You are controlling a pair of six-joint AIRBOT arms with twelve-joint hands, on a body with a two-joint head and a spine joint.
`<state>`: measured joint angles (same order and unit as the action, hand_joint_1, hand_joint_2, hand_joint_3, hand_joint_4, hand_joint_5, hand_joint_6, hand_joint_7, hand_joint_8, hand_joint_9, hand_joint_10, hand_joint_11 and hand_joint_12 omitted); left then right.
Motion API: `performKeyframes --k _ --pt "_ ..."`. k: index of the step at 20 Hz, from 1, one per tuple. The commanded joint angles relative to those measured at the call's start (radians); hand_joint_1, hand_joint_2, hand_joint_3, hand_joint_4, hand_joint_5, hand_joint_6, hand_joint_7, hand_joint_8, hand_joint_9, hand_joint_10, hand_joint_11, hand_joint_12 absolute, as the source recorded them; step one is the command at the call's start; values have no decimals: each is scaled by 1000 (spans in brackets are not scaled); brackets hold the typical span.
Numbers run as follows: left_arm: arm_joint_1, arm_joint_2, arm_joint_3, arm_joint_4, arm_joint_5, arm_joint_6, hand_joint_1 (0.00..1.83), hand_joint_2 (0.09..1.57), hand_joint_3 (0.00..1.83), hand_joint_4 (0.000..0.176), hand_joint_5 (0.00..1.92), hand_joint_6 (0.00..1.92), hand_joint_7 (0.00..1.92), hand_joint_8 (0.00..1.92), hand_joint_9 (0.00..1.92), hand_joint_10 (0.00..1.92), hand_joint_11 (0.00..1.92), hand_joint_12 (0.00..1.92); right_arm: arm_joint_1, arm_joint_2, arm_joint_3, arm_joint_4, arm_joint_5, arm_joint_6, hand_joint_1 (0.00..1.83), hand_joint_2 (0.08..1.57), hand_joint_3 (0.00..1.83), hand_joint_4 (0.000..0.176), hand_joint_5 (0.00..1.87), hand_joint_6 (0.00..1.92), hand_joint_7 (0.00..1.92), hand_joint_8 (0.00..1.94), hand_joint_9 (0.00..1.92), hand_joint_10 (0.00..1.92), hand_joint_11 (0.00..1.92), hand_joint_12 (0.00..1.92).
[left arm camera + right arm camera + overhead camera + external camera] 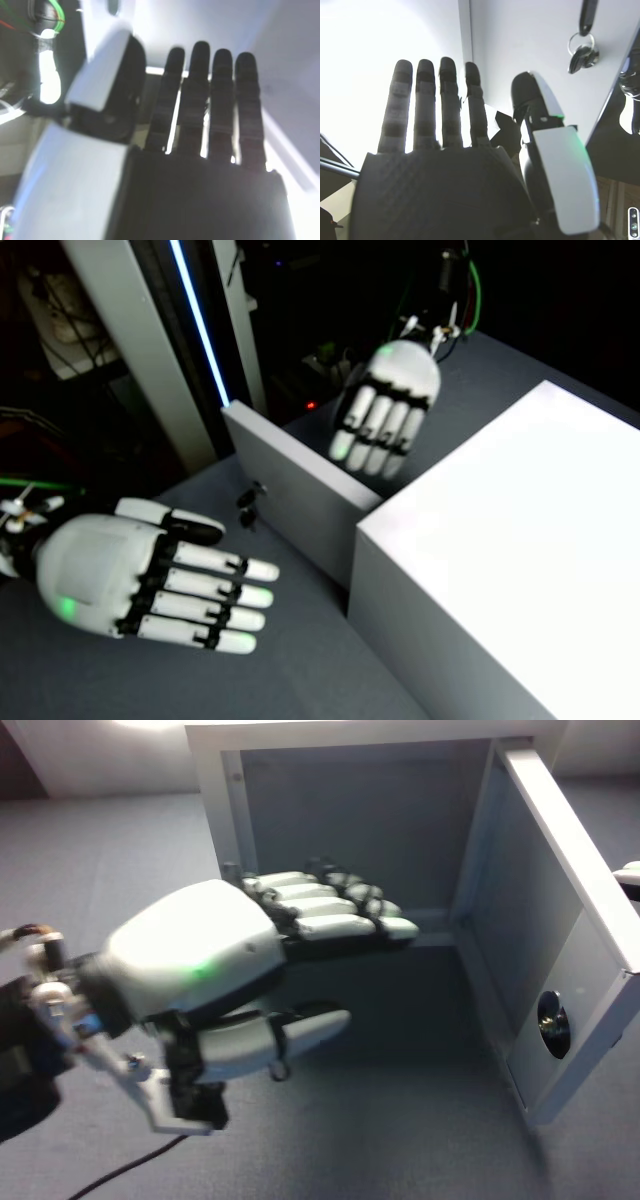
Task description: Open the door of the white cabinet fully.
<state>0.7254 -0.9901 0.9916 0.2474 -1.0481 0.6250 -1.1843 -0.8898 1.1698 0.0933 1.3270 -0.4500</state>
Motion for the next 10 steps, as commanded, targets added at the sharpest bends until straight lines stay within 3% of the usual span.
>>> performKeyframes --k 1,2,3,5,6,7,8,9,10 --pt "6 19 -8 -40 -168 5 405 1515 20 0 403 8 339 0 304 1 254 27 9 0 1 33 131 10 461 1370 0 15 345 1 307 0 231 0 197 8" --pt "21 37 -15 -59 -182 14 405 1515 20 0 403 8 339 0 304 1 254 27 9 1 1 33 135 12 461 1370 0 15 345 1 307 0 231 0 197 8" --pt "40 57 -23 -86 -201 29 206 1560 31 0 319 6 265 9 226 7 170 17 9 2 0 33 140 15 411 1377 3 0 328 1 297 0 215 1 181 2" --pt "91 106 -42 -169 -252 81 21 1571 41 0 244 0 247 3 199 3 98 10 9 7 -4 40 166 19 370 1358 0 4 323 0 298 1 205 0 157 0" --pt "115 124 -47 -212 -282 102 73 1553 18 0 270 6 286 9 249 14 162 57 9 10 -8 46 182 19 387 1361 0 19 319 0 305 2 207 1 141 0" --pt "140 141 -52 -254 -317 118 250 1498 0 0 304 5 317 11 290 10 32 565 9 14 -13 53 208 19 370 1360 0 36 318 0 291 0 181 0 95 0" --pt "157 154 -57 -289 -353 130 449 1467 0 0 338 11 330 10 273 9 6 660 9 18 -17 60 231 19 367 1363 1 39 323 2 294 2 188 5 109 10" --pt "179 169 -64 -329 -400 142 429 1464 0 0 319 6 298 11 214 14 0 539 9 23 -23 71 266 19 504 1385 3 0 349 9 310 7 219 13 167 34" --pt "192 177 -69 -349 -427 147 347 1482 4 0 248 10 209 16 126 18 0 247 9 24 -25 77 286 19 536 1390 1 0 377 6 347 6 266 11 217 50"
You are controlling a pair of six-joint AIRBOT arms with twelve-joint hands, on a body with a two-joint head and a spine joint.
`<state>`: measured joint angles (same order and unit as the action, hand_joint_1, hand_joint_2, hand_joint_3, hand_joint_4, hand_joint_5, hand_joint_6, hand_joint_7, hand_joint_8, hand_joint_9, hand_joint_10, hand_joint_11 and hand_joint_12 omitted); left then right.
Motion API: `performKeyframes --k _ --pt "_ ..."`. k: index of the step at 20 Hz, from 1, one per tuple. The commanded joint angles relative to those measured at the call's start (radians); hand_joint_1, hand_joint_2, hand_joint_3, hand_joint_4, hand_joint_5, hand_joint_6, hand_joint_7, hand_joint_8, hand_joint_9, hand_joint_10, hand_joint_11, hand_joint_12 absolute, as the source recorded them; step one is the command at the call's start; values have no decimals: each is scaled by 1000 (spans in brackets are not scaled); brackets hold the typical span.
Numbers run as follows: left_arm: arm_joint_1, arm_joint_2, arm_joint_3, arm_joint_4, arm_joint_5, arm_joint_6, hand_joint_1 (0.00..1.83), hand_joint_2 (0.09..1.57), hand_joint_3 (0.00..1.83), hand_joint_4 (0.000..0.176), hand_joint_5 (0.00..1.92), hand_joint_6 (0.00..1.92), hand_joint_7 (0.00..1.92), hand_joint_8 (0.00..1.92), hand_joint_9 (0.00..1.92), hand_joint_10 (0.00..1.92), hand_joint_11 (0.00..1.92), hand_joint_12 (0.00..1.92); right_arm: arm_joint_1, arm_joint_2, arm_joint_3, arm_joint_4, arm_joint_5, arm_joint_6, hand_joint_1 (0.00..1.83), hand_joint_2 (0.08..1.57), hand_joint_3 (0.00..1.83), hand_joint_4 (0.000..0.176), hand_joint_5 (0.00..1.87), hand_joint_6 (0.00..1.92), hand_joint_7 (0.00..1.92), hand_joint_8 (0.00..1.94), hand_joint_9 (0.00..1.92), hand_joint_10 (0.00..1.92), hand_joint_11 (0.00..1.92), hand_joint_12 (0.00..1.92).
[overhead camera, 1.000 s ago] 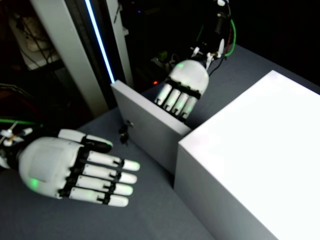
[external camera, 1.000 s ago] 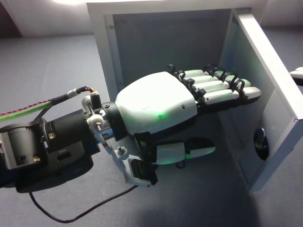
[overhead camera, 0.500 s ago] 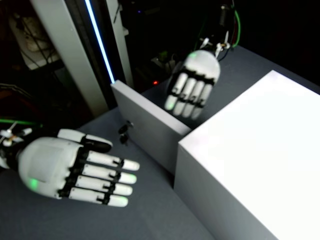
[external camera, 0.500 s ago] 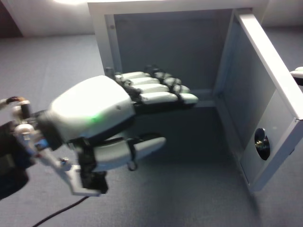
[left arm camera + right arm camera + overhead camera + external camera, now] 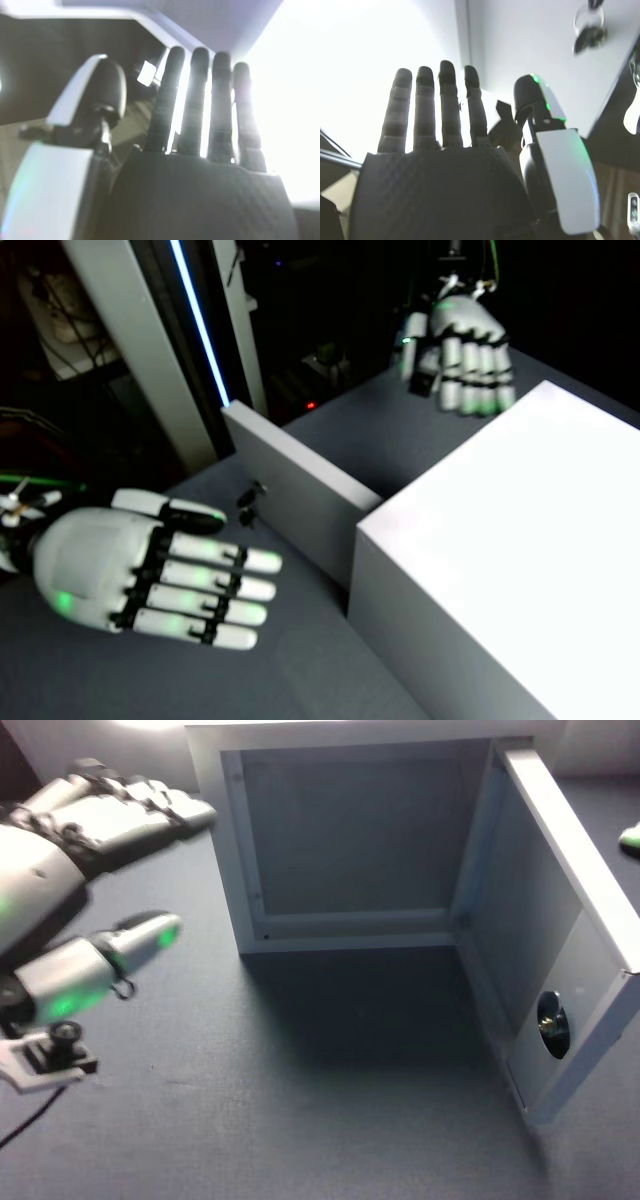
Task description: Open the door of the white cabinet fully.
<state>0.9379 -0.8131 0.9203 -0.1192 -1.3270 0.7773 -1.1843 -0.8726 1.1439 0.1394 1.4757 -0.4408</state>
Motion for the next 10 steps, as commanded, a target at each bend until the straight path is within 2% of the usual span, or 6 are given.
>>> performKeyframes --k 1,2,4,6,7,10 --pt "3 10 -4 -15 -196 1 301 1475 2 0 226 4 182 8 95 9 0 62 9 9 -4 41 172 10 558 1391 0 0 374 2 352 3 270 6 215 46" --pt "22 20 -10 -38 -235 8 493 1447 0 0 270 5 233 8 140 10 19 43 9 12 -8 49 202 10 590 1402 2 0 351 0 344 1 255 1 194 36" --pt "54 38 -21 -80 -305 24 562 1461 4 0 264 1 231 1 132 1 3 18 9 17 -15 62 258 10 720 1401 0 0 369 5 349 1 279 6 229 49" --pt "68 44 -23 -105 -355 24 475 1455 2 0 235 4 196 2 103 1 3 3 9 21 -19 75 287 10 763 1437 8 0 326 0 287 0 242 0 197 33" --pt "72 45 -22 -114 -378 24 431 1436 0 0 212 2 177 1 100 1 0 0 13 22 -22 74 287 6 711 1424 2 0 321 0 290 4 251 5 191 30" --pt "79 39 -16 -125 -400 5 386 1353 0 0 155 0 152 4 116 5 45 15 29 22 -22 62 287 2 967 1409 1 0 437 4 487 8 472 12 417 77"
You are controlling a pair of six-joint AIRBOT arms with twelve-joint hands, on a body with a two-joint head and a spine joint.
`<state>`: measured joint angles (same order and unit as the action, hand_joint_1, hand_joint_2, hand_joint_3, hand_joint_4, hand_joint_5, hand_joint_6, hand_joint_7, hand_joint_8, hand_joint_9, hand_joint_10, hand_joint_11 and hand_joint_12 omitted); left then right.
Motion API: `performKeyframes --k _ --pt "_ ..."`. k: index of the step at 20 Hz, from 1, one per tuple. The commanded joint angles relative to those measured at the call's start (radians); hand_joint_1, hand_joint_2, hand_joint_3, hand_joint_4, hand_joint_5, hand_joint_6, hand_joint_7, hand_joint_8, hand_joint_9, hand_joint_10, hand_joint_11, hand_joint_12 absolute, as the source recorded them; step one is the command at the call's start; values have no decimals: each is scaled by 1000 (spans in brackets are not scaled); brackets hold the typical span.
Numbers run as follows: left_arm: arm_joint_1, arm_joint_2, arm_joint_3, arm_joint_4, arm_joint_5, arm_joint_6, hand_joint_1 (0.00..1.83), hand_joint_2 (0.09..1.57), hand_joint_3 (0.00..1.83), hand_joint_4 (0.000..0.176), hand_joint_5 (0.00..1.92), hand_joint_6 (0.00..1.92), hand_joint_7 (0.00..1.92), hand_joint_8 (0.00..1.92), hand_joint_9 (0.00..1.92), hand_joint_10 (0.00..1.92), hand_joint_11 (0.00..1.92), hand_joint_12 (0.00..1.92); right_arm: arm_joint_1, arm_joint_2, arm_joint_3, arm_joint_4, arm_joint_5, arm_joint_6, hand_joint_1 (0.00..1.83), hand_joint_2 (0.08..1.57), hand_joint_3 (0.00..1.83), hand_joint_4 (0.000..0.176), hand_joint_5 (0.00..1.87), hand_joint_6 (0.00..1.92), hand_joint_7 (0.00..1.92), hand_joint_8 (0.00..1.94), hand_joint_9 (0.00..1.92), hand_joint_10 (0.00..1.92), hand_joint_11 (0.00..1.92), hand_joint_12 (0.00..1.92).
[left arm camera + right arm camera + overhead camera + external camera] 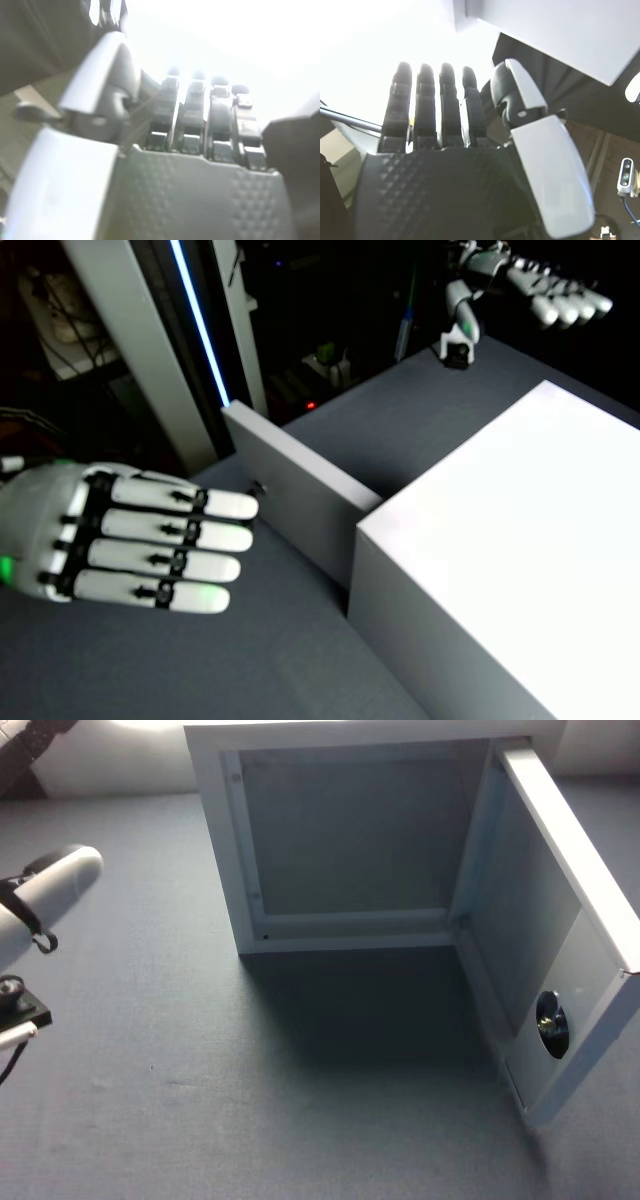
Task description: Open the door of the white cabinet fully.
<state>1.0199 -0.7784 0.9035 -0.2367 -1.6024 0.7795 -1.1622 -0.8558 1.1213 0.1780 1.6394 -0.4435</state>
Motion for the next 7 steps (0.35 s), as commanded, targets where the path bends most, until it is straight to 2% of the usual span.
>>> performKeyframes --k 1,4,5,6,7 --pt "-2 -2 6 -8 -125 -15 233 1312 0 0 136 1 144 7 81 3 13 4 19 5 -2 6 124 4 1028 1392 0 0 505 3 664 9 725 18 675 131" --pt "-1 -15 17 0 -126 -69 254 1299 0 3 181 10 130 1 24 0 1 0 112 5 -31 -97 124 -14 1000 1409 6 0 497 4 576 0 672 2 666 119" --pt "-11 -11 15 19 -126 -95 326 1345 6 11 115 2 57 0 4 0 0 0 145 5 -46 -144 124 -42 865 1331 0 10 443 1 418 0 500 0 556 71" --pt "-24 -8 14 29 -126 -92 229 1386 6 82 265 35 120 4 80 8 0 0 161 5 -51 -168 124 -49 1021 1194 0 0 425 2 419 8 367 4 329 4" --pt "-40 -2 9 40 -126 -79 229 1386 6 82 265 35 120 4 80 8 0 0 189 7 -54 -194 124 -49 1021 1194 0 0 425 2 419 8 367 4 329 4"
